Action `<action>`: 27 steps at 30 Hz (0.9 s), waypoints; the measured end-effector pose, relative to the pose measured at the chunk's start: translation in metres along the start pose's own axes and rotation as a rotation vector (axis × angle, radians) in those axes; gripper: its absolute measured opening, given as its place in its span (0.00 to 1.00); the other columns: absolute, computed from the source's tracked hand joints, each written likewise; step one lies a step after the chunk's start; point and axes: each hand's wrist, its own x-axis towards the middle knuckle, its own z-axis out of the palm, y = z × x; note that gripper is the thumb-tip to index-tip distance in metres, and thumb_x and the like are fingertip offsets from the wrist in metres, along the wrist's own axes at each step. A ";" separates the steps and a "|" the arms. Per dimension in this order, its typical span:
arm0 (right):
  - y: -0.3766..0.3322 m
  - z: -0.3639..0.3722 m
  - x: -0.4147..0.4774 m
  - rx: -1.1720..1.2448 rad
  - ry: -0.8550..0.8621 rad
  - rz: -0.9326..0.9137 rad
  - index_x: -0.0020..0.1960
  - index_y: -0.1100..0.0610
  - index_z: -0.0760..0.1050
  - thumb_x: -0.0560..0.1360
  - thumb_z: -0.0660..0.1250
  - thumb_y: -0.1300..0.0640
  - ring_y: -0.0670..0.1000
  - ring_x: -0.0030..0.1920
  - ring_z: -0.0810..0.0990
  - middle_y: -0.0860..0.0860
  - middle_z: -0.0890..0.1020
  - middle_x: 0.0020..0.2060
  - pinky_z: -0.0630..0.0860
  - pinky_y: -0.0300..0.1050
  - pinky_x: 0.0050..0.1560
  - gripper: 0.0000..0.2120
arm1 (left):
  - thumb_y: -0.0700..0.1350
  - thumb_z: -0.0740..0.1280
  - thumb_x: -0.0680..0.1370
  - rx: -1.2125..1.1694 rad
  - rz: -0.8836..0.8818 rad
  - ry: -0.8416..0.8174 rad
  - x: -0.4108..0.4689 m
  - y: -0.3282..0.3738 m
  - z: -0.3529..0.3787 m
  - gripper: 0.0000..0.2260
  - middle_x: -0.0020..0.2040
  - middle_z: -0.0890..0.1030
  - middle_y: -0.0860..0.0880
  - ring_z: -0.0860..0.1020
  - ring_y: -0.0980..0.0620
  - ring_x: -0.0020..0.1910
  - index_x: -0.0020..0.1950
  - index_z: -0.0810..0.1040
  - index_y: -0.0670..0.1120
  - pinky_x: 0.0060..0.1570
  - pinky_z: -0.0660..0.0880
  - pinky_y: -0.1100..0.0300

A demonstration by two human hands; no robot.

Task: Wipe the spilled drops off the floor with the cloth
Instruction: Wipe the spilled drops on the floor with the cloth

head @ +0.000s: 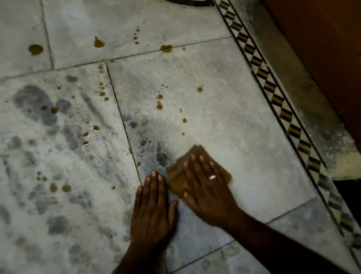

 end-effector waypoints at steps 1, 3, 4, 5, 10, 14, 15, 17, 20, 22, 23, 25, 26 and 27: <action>0.006 0.001 -0.016 0.002 -0.003 -0.025 0.82 0.58 0.54 0.81 0.57 0.43 0.62 0.81 0.53 0.60 0.54 0.82 0.58 0.64 0.77 0.35 | 0.53 0.59 0.82 0.003 0.001 -0.001 0.002 0.000 0.000 0.31 0.80 0.58 0.38 0.57 0.42 0.80 0.79 0.59 0.36 0.76 0.59 0.42; 0.026 -0.004 -0.029 -0.011 0.022 0.052 0.82 0.59 0.56 0.80 0.59 0.43 0.62 0.81 0.55 0.60 0.56 0.81 0.60 0.63 0.76 0.35 | 0.53 0.58 0.82 0.007 -0.018 -0.008 0.008 -0.001 -0.002 0.30 0.80 0.58 0.38 0.57 0.42 0.80 0.78 0.59 0.37 0.77 0.58 0.44; 0.036 -0.008 -0.023 -0.010 0.030 0.151 0.81 0.60 0.56 0.80 0.58 0.44 0.63 0.81 0.55 0.61 0.57 0.81 0.61 0.64 0.76 0.35 | 0.54 0.57 0.82 0.005 -0.034 -0.017 0.012 -0.002 -0.003 0.30 0.80 0.58 0.39 0.57 0.42 0.80 0.79 0.59 0.37 0.77 0.57 0.44; 0.043 -0.013 -0.007 -0.009 0.038 0.255 0.81 0.62 0.56 0.80 0.56 0.44 0.64 0.81 0.55 0.63 0.58 0.80 0.60 0.64 0.76 0.35 | 0.54 0.56 0.82 0.003 -0.048 -0.027 0.016 -0.002 -0.004 0.31 0.80 0.58 0.39 0.57 0.43 0.80 0.79 0.59 0.37 0.77 0.57 0.45; 0.005 -0.015 0.058 0.020 -0.021 0.260 0.82 0.62 0.52 0.82 0.52 0.42 0.65 0.81 0.52 0.64 0.56 0.80 0.54 0.63 0.79 0.35 | 0.53 0.56 0.82 0.008 -0.054 -0.022 0.019 -0.007 -0.005 0.30 0.80 0.59 0.38 0.57 0.42 0.80 0.78 0.60 0.37 0.77 0.58 0.44; 0.006 -0.002 -0.009 -0.034 -0.008 -0.063 0.82 0.59 0.56 0.81 0.58 0.42 0.63 0.81 0.56 0.60 0.55 0.81 0.55 0.62 0.79 0.35 | 0.53 0.57 0.82 0.019 -0.060 -0.013 -0.002 -0.026 -0.008 0.30 0.80 0.59 0.39 0.58 0.42 0.80 0.78 0.60 0.37 0.76 0.59 0.44; 0.015 -0.003 -0.021 -0.048 0.004 -0.060 0.81 0.59 0.56 0.81 0.58 0.42 0.62 0.80 0.57 0.59 0.55 0.81 0.57 0.62 0.78 0.35 | 0.54 0.57 0.82 0.027 -0.059 -0.027 -0.011 -0.032 -0.009 0.30 0.80 0.58 0.40 0.57 0.43 0.80 0.79 0.60 0.38 0.76 0.58 0.44; 0.022 -0.006 -0.015 -0.028 0.016 0.064 0.81 0.61 0.56 0.82 0.55 0.43 0.63 0.81 0.56 0.61 0.57 0.81 0.60 0.65 0.76 0.34 | 0.55 0.55 0.82 0.051 -0.090 -0.040 -0.028 -0.045 -0.015 0.30 0.81 0.57 0.41 0.57 0.43 0.80 0.79 0.59 0.39 0.77 0.56 0.45; -0.011 -0.009 0.033 0.018 0.003 0.230 0.80 0.64 0.57 0.80 0.55 0.44 0.65 0.80 0.58 0.64 0.59 0.79 0.61 0.66 0.75 0.35 | 0.55 0.55 0.82 0.072 -0.199 -0.040 -0.040 -0.054 -0.022 0.31 0.81 0.57 0.39 0.56 0.43 0.80 0.79 0.58 0.38 0.77 0.56 0.45; -0.049 -0.007 0.056 0.053 0.012 0.116 0.81 0.63 0.56 0.80 0.55 0.44 0.64 0.80 0.57 0.63 0.59 0.80 0.59 0.65 0.77 0.35 | 0.55 0.54 0.82 0.081 -0.255 -0.031 -0.039 -0.057 -0.025 0.31 0.81 0.57 0.39 0.56 0.43 0.80 0.79 0.58 0.38 0.77 0.56 0.44; -0.064 -0.003 0.059 0.067 0.009 0.032 0.81 0.62 0.55 0.81 0.56 0.43 0.64 0.81 0.55 0.63 0.58 0.80 0.57 0.64 0.78 0.35 | 0.55 0.53 0.82 0.087 -0.278 -0.040 -0.040 -0.060 -0.025 0.30 0.81 0.56 0.39 0.55 0.43 0.80 0.79 0.57 0.37 0.77 0.56 0.44; -0.077 0.007 0.043 0.059 -0.015 -0.118 0.82 0.61 0.53 0.81 0.57 0.43 0.62 0.81 0.53 0.61 0.56 0.81 0.55 0.64 0.79 0.36 | 0.54 0.51 0.82 0.093 -0.310 -0.051 -0.044 -0.069 -0.027 0.30 0.81 0.55 0.39 0.54 0.43 0.81 0.80 0.56 0.38 0.78 0.55 0.44; -0.078 0.011 0.029 0.050 -0.032 -0.190 0.82 0.60 0.54 0.81 0.57 0.43 0.62 0.81 0.53 0.60 0.55 0.81 0.57 0.64 0.78 0.36 | 0.54 0.51 0.83 0.100 -0.328 -0.056 -0.048 -0.076 -0.028 0.30 0.81 0.54 0.40 0.53 0.43 0.81 0.80 0.55 0.38 0.78 0.54 0.44; -0.072 0.013 0.015 0.043 -0.039 -0.241 0.82 0.59 0.55 0.81 0.57 0.42 0.61 0.81 0.54 0.59 0.55 0.82 0.59 0.64 0.77 0.35 | 0.54 0.51 0.83 0.102 -0.344 -0.062 -0.053 -0.082 -0.029 0.30 0.81 0.54 0.40 0.53 0.43 0.81 0.80 0.55 0.38 0.78 0.55 0.44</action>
